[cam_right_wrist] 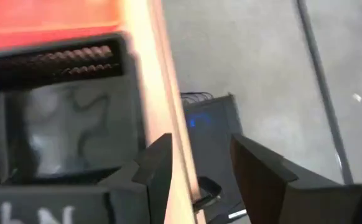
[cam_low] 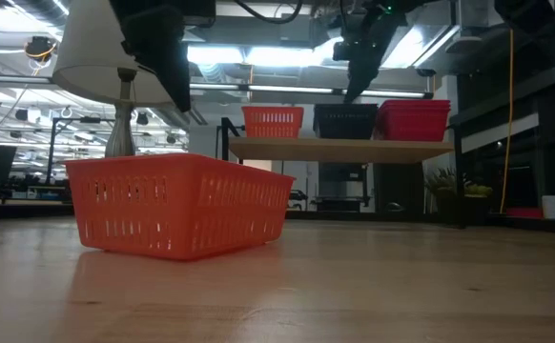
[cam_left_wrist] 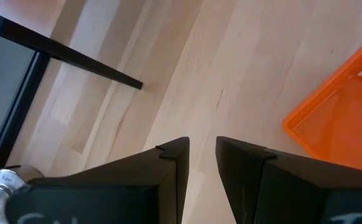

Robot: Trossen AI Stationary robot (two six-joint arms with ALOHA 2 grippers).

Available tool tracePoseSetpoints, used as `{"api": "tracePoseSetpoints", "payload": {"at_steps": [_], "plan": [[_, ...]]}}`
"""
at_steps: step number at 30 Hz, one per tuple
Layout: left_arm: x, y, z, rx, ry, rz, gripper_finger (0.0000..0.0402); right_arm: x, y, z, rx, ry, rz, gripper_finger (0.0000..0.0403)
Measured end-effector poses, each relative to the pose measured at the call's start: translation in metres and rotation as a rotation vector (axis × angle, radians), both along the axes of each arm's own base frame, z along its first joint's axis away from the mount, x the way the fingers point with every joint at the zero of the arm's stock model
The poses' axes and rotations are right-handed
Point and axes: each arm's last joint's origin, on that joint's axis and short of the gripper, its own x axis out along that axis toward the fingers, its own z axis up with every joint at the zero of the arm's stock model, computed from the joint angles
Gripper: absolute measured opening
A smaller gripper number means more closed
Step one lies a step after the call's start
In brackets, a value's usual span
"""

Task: Stack baskets on shelf by color
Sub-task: Stack the black basket on the other black basket on the shelf

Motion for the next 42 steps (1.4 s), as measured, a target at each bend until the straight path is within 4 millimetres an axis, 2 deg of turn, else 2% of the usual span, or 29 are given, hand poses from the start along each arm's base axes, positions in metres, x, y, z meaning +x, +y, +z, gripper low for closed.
{"api": "tracePoseSetpoints", "payload": {"at_steps": [7, 13, 23, 26, 34, 42], "plan": [[0.0, 0.0, 0.0, 0.0, 0.0, 0.0, 0.0073, 0.026, 0.005, -0.007, -0.083, 0.027, -0.048, 0.0143], [0.0, 0.0, 0.0, 0.0, 0.0, -0.001, 0.0073, 0.056, 0.007, -0.028, -0.183, 0.129, -0.128, 0.0132], [0.0, 0.0, 0.0, 0.0, 0.001, -0.001, 0.0073, 0.079, -0.006, -0.052, -0.276, 0.167, -0.175, 0.0131], [0.0, 0.0, 0.0, 0.0, 0.001, -0.001, 0.0073, 0.084, -0.012, -0.061, -0.298, 0.188, -0.186, 0.0131], [0.0, 0.0, 0.0, 0.001, 0.001, -0.001, 0.0073, 0.083, -0.012, -0.061, -0.29, 0.19, -0.16, 0.0131], [0.0, 0.0, 0.0, 0.001, 0.001, -0.002, 0.0073, 0.087, -0.011, -0.066, -0.18, 0.109, -0.074, 0.0131]]}}
